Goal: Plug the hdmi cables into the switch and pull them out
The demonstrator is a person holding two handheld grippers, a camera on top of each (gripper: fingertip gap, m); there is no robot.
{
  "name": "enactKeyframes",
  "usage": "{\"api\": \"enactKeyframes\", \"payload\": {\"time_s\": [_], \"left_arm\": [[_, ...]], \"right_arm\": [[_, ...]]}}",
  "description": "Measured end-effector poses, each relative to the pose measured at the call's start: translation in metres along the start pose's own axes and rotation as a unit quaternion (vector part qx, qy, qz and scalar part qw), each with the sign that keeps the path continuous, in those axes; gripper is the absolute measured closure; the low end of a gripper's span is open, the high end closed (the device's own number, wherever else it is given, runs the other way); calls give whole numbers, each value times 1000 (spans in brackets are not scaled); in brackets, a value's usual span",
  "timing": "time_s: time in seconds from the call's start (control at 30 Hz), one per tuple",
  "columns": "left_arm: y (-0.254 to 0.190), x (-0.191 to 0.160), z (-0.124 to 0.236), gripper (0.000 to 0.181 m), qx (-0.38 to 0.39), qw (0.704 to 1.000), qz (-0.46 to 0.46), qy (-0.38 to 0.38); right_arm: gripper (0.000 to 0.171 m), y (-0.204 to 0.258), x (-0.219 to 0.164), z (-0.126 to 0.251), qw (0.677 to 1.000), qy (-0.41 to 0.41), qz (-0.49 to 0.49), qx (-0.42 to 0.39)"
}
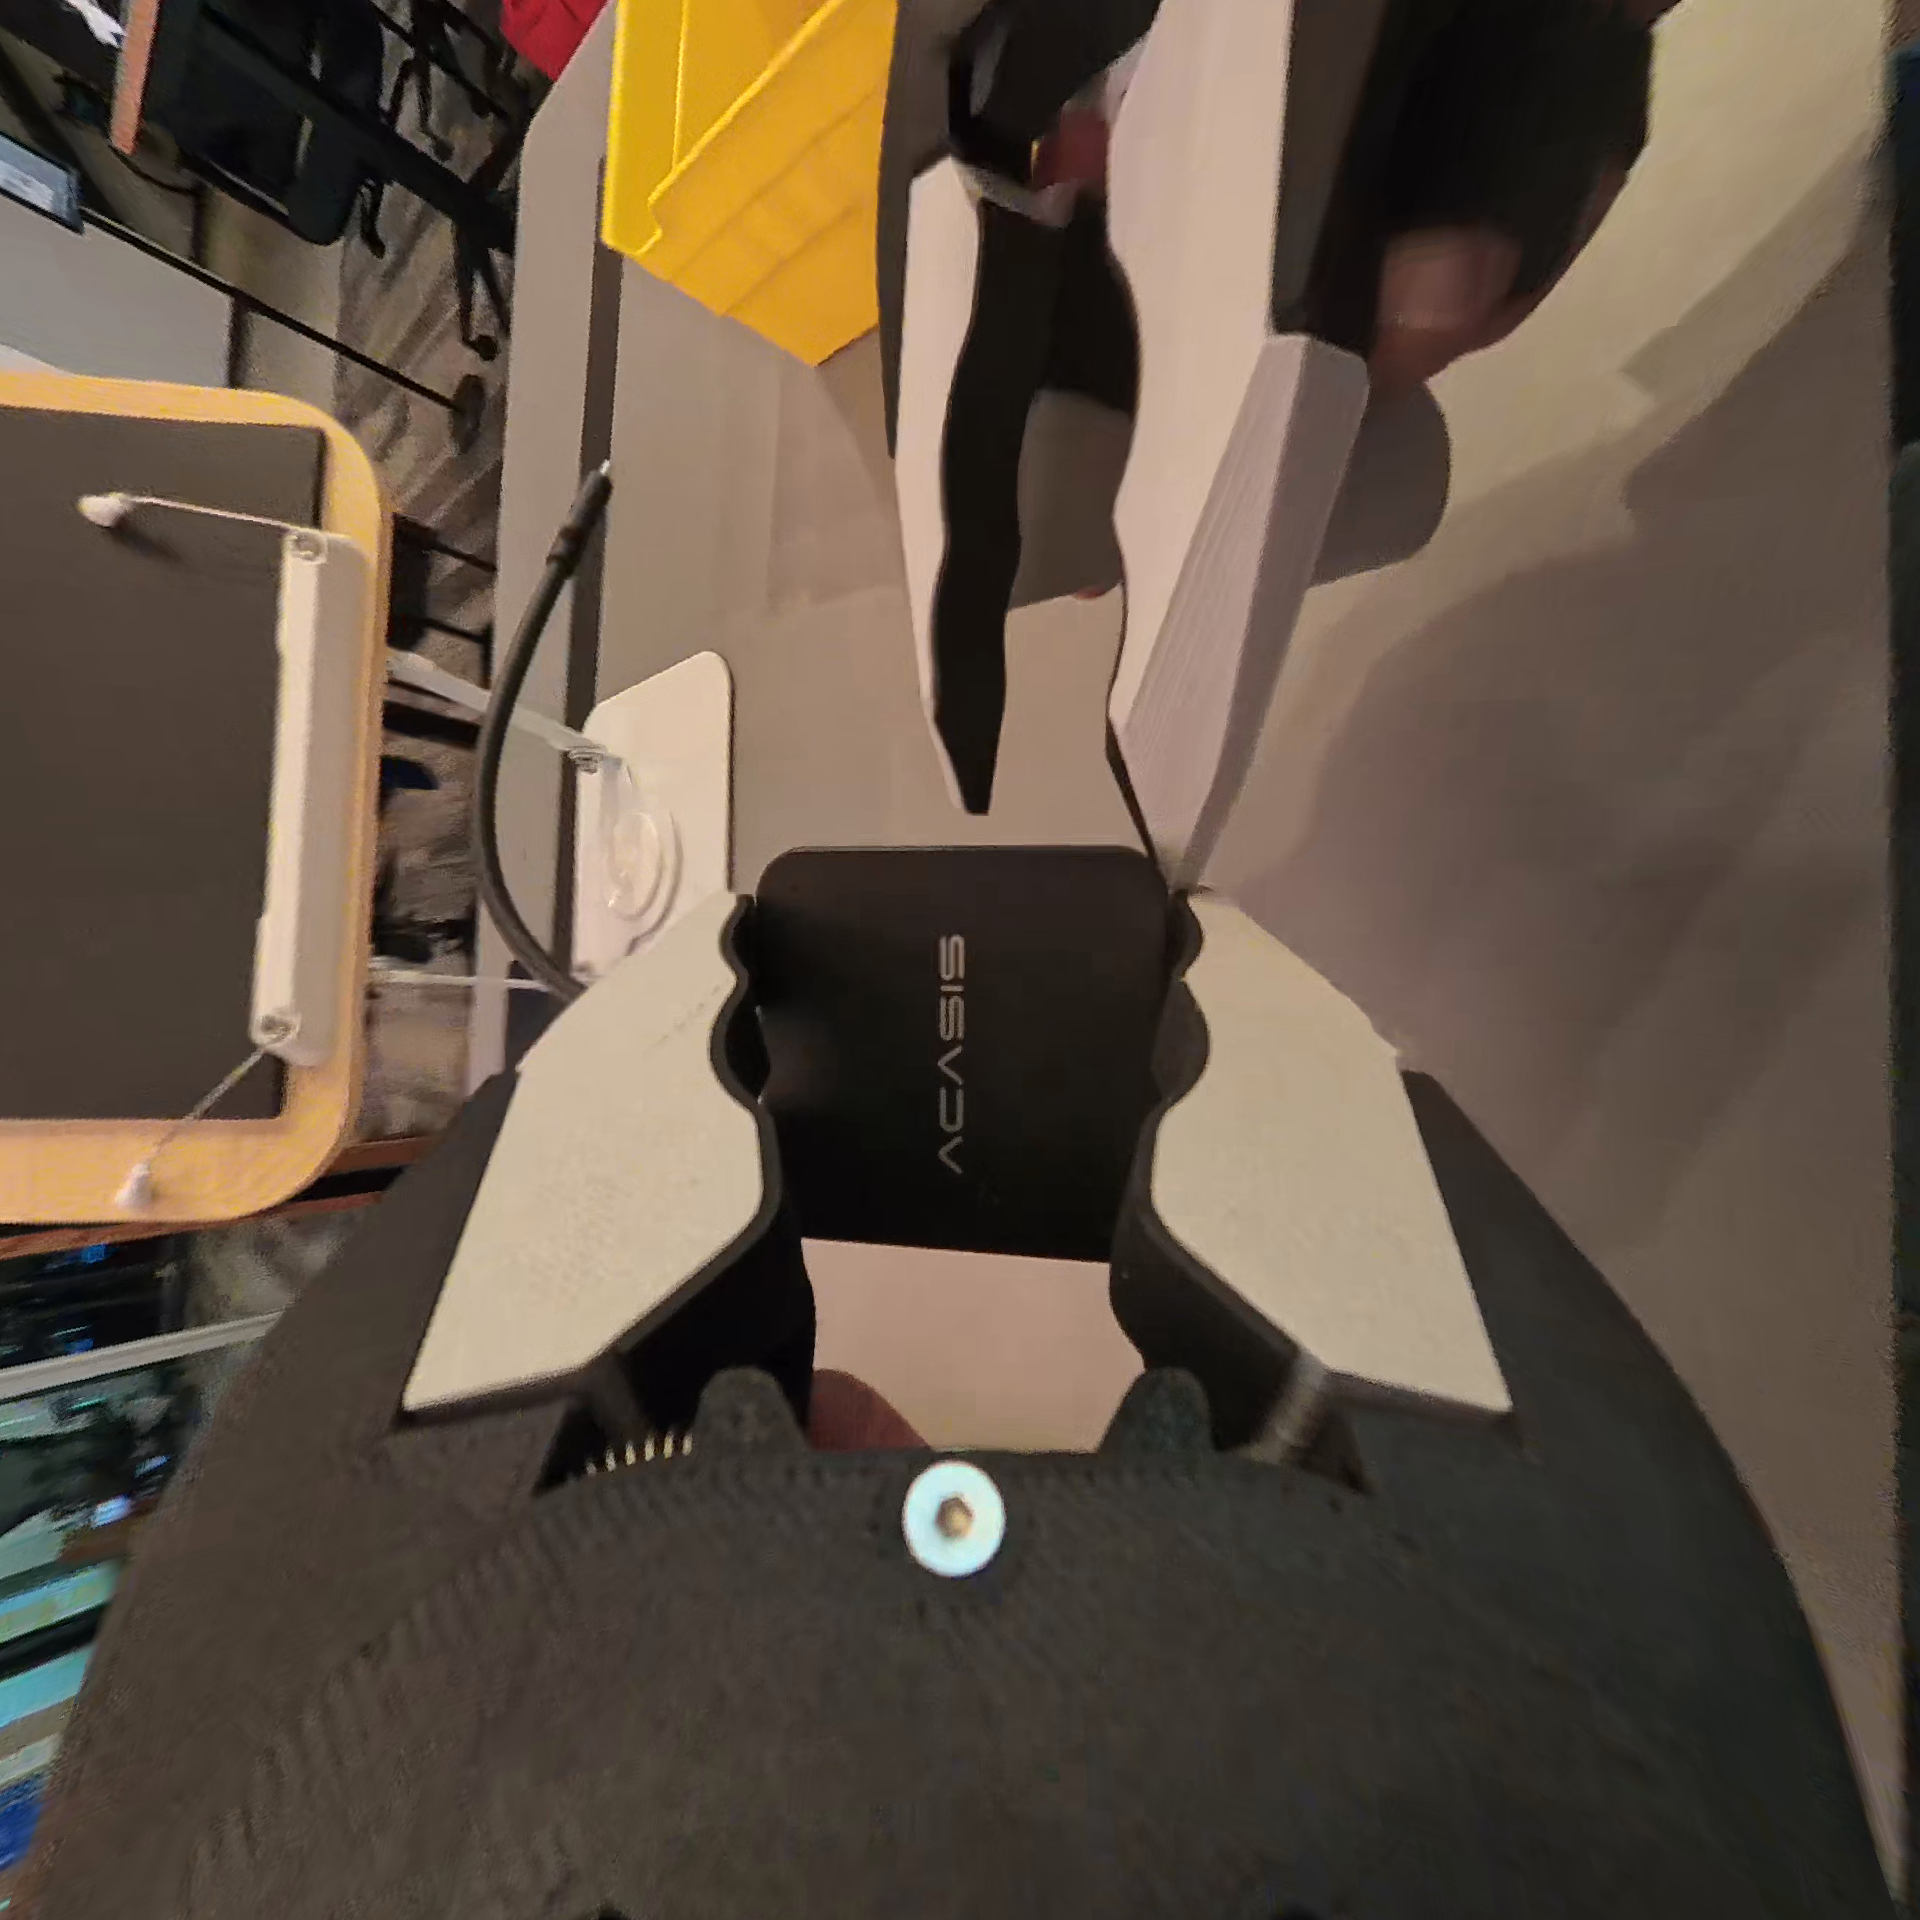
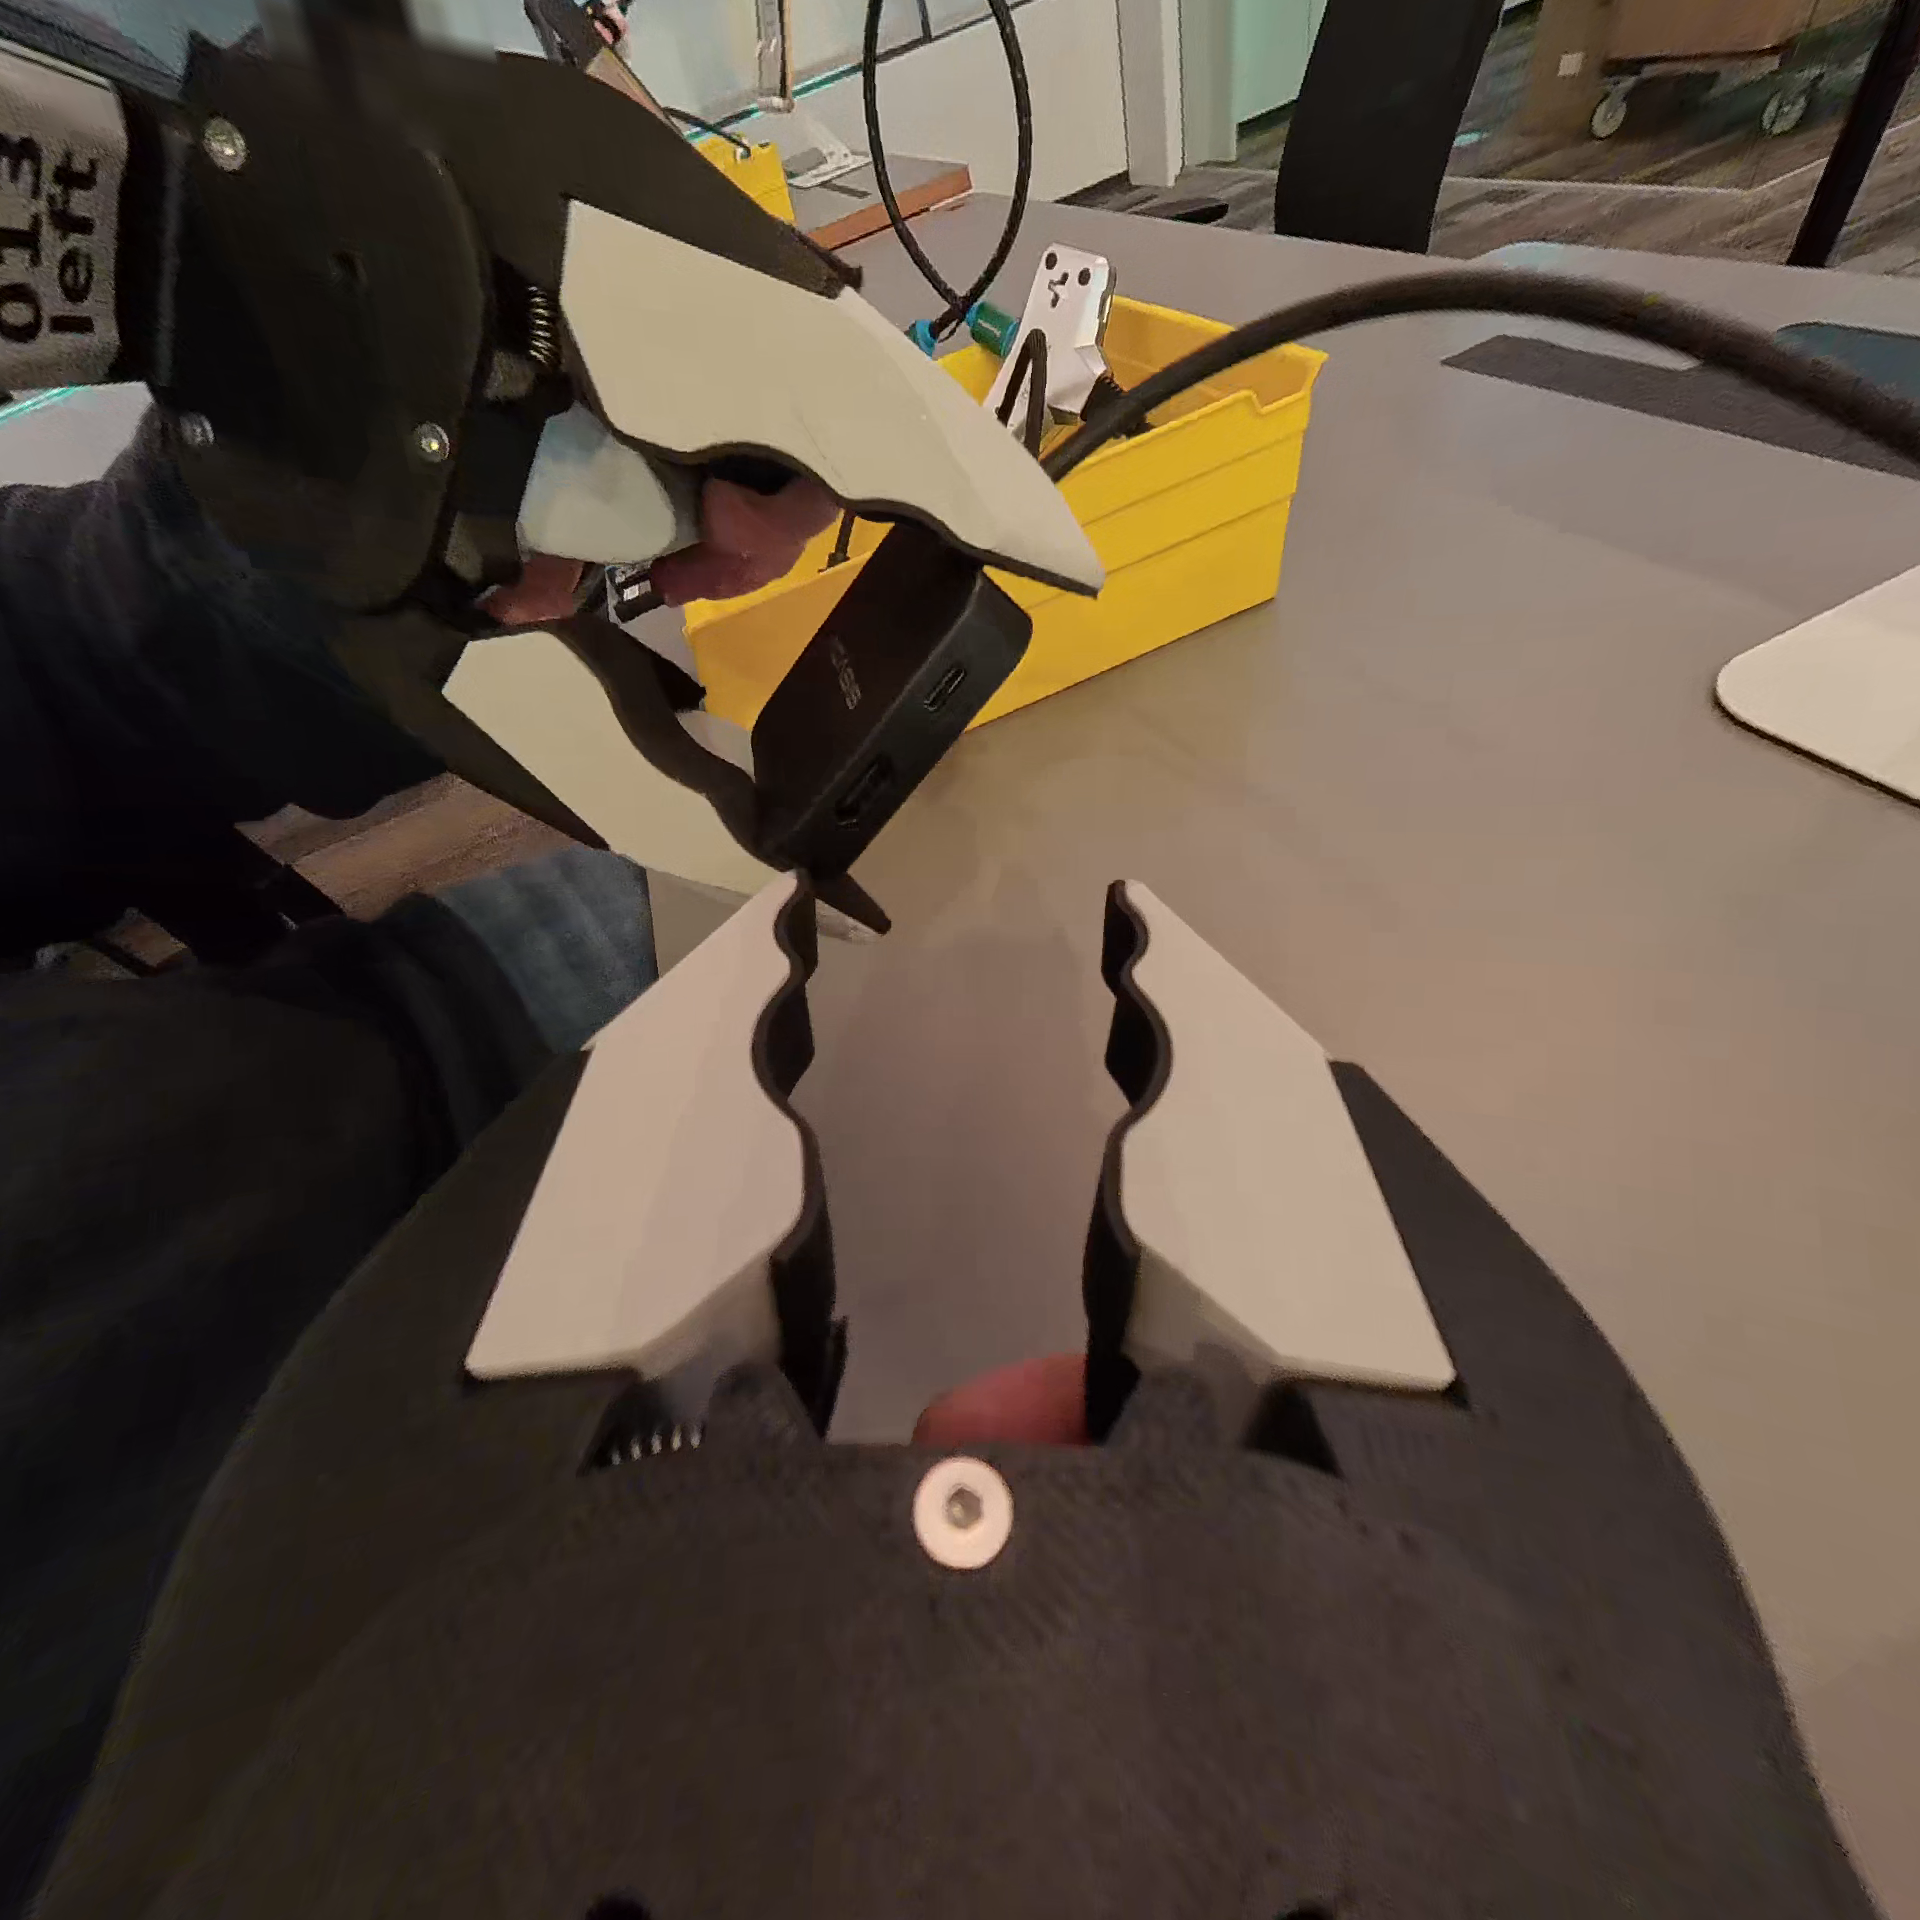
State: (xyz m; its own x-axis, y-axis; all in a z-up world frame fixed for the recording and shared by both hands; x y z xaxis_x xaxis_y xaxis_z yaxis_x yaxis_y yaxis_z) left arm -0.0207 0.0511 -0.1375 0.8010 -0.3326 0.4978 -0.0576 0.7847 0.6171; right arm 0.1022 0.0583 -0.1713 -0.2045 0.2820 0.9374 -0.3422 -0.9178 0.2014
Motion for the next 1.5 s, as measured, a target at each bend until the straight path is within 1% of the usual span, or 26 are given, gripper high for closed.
{"api": "enactKeyframes", "payload": {"time_s": [0.1,0.23,0.3,0.4,0.47,0.57,0.6,0.7,0.77,0.9,0.97,1.07,1.13,1.17,1.23,1.33,1.4,1.47,1.5], "left_arm": [[-1,1,1,108,13,1000,-20,4],[1,4,4,108,34,999,-37,-2],[-1,4,2,108,43,998,-50,2],[-9,11,-1,109,41,997,-59,-8],[-14,15,-4,109,38,997,-65,-10],[-16,14,-7,109,60,995,-84,0],[-17,15,-6,109,59,995,-84,-9],[-13,23,6,108,53,995,-72,-53],[-6,29,17,110,77,991,-71,-81],[9,26,31,112,110,989,-68,-74],[15,22,35,113,118,989,-61,-66],[20,18,37,116,123,989,-62,-53],[20,16,35,117,123,989,-69,-43],[20,16,34,117,123,989,-73,-39],[17,15,31,117,113,990,-73,-33],[14,12,26,116,100,992,-73,-22],[14,10,24,115,98,993,-70,-16],[14,9,24,116,92,994,-66,-14],[14,7,24,116,91,994,-65,-12]], "right_arm": [[121,-1,-1,-2,999,-6,-18,29],[119,-3,7,6,992,-55,-72,88],[121,-4,14,8,990,-73,-79,87],[121,1,14,-4,993,-49,-67,87],[151,5,12,-12,993,-44,-59,95],[153,5,12,-14,994,-47,-46,84],[159,5,12,-11,996,-45,-33,69],[160,-2,21,10,998,-50,-3,30],[160,-9,34,35,998,-60,19,-5],[160,-38,58,101,992,-65,54,-98],[161,-62,63,137,983,-53,60,-166],[161,-106,54,188,958,11,50,-281],[161,-134,41,213,933,70,39,-352],[161,-145,32,220,922,111,35,-369],[161,-161,17,226,914,172,17,-367],[161,-180,-4,219,906,245,-6,-344],[161,-191,-14,213,894,280,-10,-349],[160,-200,-24,207,894,299,-30,-331],[156,-203,-29,204,896,304,-43,-322]]}}
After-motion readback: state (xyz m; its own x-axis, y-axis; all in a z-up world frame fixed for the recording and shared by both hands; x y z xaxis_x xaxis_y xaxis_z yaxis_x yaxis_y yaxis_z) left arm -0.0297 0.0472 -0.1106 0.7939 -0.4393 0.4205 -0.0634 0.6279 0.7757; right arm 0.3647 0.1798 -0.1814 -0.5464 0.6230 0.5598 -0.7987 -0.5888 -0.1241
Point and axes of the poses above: each gripper's, where its closed fingertips meet, z back along the fingers, x out of its top, y = z × x across the jaws, the point moved 8 cm from there along z, back along the fingers, and after that the axes turned 3 degrees about z, right-handed, at the moved point
